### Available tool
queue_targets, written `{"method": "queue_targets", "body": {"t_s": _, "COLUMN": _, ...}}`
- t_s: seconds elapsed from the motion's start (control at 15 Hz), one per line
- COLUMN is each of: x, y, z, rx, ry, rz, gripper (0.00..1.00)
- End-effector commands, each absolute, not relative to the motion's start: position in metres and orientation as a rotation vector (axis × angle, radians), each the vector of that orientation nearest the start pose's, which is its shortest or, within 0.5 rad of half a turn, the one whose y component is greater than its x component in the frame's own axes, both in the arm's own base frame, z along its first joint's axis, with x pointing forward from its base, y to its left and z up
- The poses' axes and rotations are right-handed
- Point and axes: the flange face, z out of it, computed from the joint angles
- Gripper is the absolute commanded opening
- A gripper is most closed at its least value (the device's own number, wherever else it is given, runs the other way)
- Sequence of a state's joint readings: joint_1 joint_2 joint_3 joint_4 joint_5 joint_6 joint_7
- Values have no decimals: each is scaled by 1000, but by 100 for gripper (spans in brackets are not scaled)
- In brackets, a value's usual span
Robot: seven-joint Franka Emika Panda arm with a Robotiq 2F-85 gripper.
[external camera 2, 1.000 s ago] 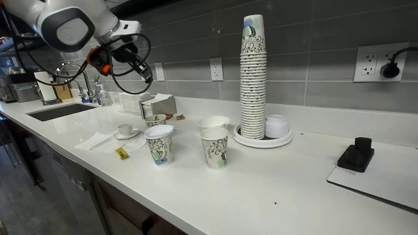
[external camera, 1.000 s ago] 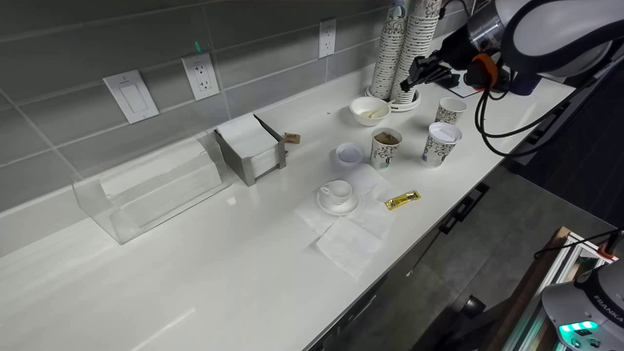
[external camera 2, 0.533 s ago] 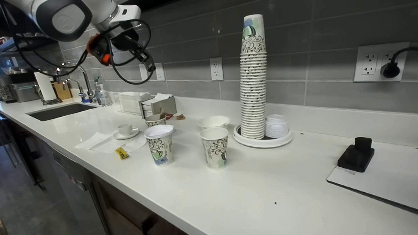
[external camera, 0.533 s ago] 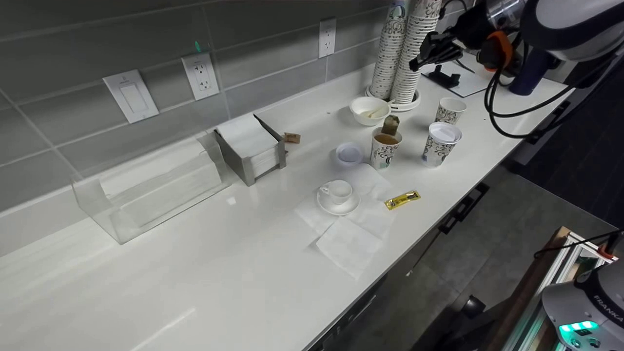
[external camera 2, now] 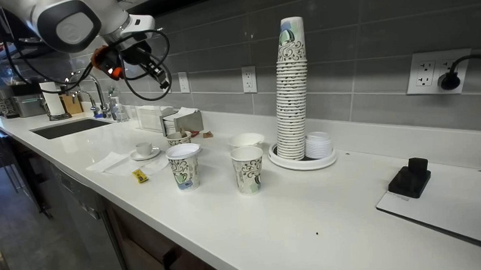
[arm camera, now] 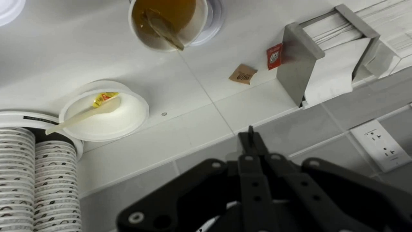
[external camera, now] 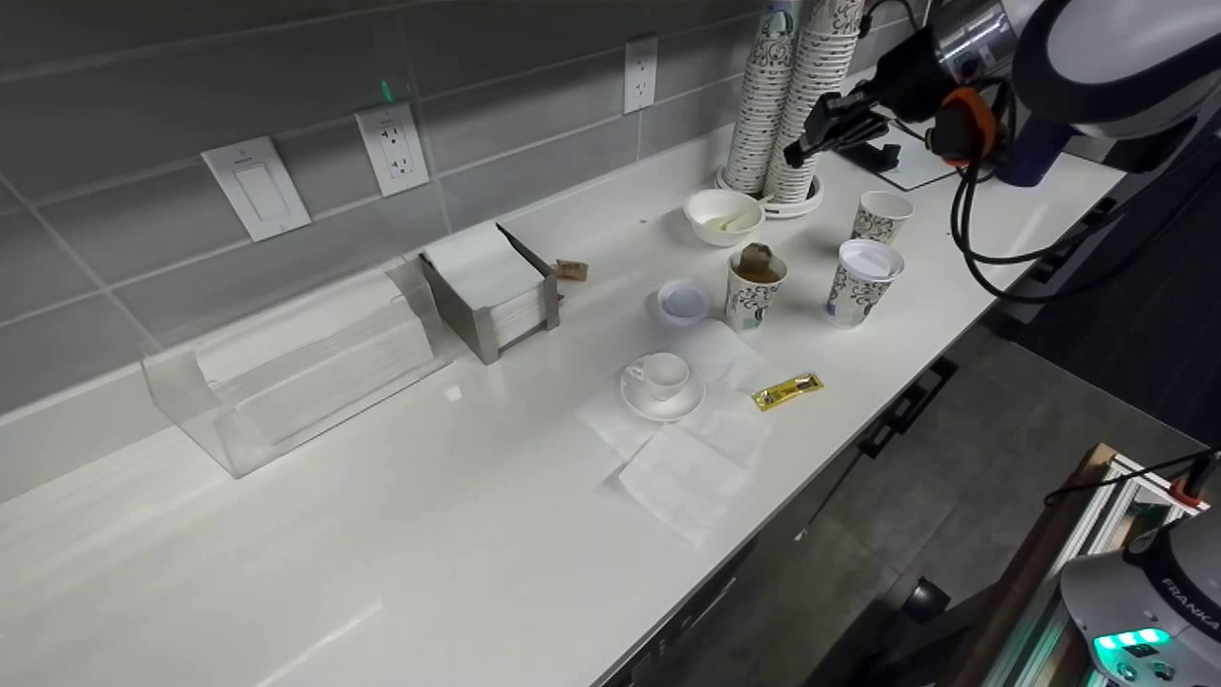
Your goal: Remove the teabag from the cup and place it on the table
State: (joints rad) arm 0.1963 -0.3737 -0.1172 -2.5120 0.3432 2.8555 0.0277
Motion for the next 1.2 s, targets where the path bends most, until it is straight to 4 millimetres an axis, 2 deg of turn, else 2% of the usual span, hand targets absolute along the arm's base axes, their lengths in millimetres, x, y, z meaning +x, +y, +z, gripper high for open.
{"method": "queue_targets", "body": {"t_s": 0.0, "x": 459, "y": 19, "z": 480, "rx": -2701, "ry": 305, "rz": -911, "gripper": 0}}
{"method": "queue_targets", "body": {"t_s": 0.33, "x": 459, "y": 21, "z": 449, "rx": -2755, "ry": 323, "rz": -832, "gripper": 0}}
{"method": "queue_targets", "body": {"t_s": 0.53, "x": 463, "y": 18, "z": 442, "rx": -2767, "ry": 342, "rz": -825, "gripper": 0}}
{"method": "queue_targets", "body": {"t_s": 0.93, "x": 480, "y": -14, "z": 435, "rx": -2777, "ry": 491, "rz": -893, "gripper": 0}}
{"method": "queue_targets", "body": {"t_s": 1.13, "x": 485, "y": -31, "z": 425, "rx": -2798, "ry": 555, "rz": -912, "gripper": 0}}
